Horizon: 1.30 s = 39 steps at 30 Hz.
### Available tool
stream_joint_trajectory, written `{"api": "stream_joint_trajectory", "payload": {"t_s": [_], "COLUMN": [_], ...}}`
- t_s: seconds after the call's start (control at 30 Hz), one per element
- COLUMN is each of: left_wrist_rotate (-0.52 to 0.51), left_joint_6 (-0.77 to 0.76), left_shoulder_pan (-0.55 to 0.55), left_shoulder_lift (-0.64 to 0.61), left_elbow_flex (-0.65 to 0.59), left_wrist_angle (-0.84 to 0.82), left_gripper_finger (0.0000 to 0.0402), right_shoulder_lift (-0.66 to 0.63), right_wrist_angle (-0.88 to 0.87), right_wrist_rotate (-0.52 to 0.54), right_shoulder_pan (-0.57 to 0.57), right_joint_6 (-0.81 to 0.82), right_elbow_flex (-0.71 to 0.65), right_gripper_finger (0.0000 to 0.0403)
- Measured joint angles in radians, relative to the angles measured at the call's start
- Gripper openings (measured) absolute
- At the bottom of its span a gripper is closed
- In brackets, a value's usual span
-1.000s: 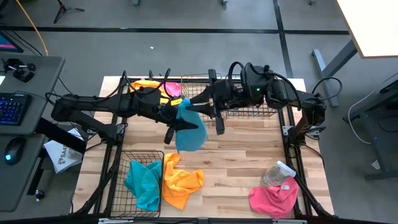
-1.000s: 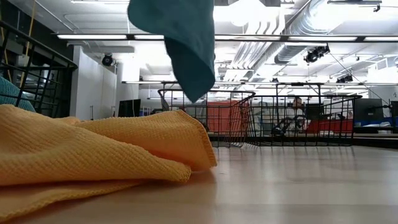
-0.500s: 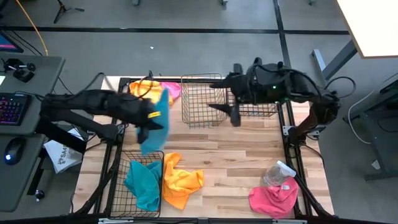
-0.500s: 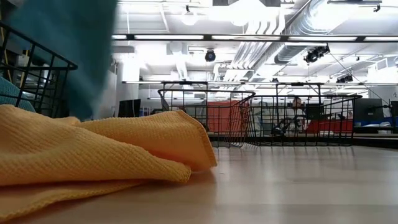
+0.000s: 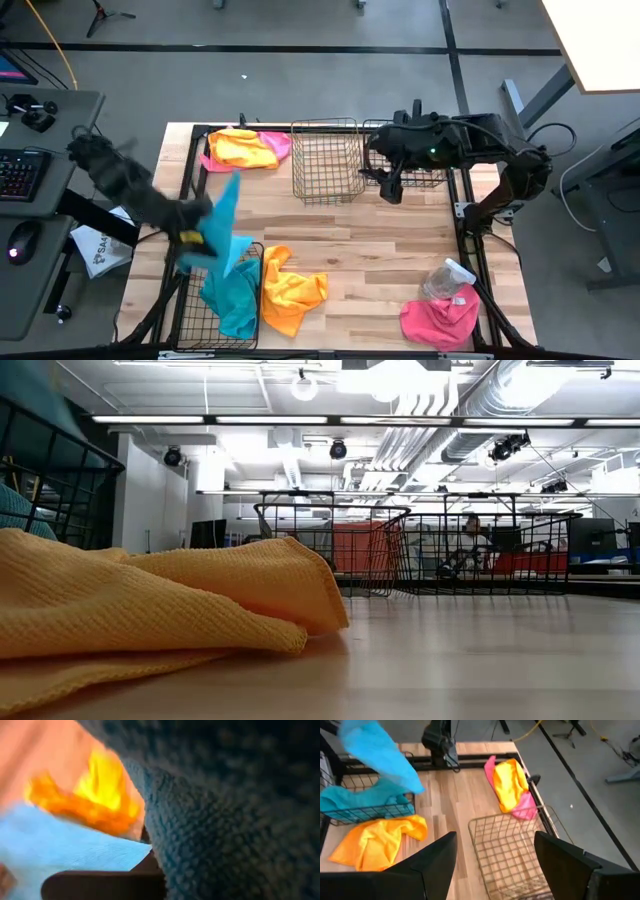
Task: Sort microfiber towel by color & place in baskets
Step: Put the blue towel into the bottom black wire basket
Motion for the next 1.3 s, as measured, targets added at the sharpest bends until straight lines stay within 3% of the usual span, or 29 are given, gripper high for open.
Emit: {"api": "stream_joint_trajectory", "payload": {"t_s": [0.17, 0.33, 0.67, 0.97, 1.13, 1.23, 1.3], "left_wrist_rotate": [-0.015, 0.018, 0.152, 0.143, 0.145, 0.227, 0.324], "left_joint_6": [-0.123, -0.223, -0.277, -0.3, -0.138, -0.033, -0.05], "left_shoulder_pan": [-0.173, -0.273, -0.312, -0.282, -0.22, -0.162, -0.121], "left_shoulder_lift": [0.171, 0.353, 0.57, 0.5, 0.392, 0.34, 0.308], "left_elbow_flex": [-0.001, -0.002, -0.002, -0.052, -0.16, -0.225, -0.283], "left_wrist_angle": [-0.033, -0.023, 0.122, 0.198, 0.215, 0.211, 0.181], "left_gripper_finger": [0.0, 0.0, 0.0, 0.0, 0.0, 0.0, 0.0], "right_shoulder_lift": [0.003, 0.004, 0.015, 0.017, 0.017, 0.017, 0.017], "right_wrist_angle": [-0.007, -0.008, -0.008, -0.048, -0.064, -0.064, -0.063], "right_wrist_rotate": [0.001, 0.028, 0.029, 0.024, 0.024, 0.024, 0.024], "right_shoulder_pan": [0.0, -0.004, -0.004, -0.004, -0.004, -0.004, -0.004], "right_joint_6": [0.003, 0.003, -0.031, -0.031, -0.031, -0.03, -0.022], "right_elbow_flex": [0.0, 0.0, 0.0, 0.0, 0.0, 0.0, 0.0], "right_gripper_finger": [0.0259, 0.0259, 0.0259, 0.0259, 0.0259, 0.0259, 0.0259]}}
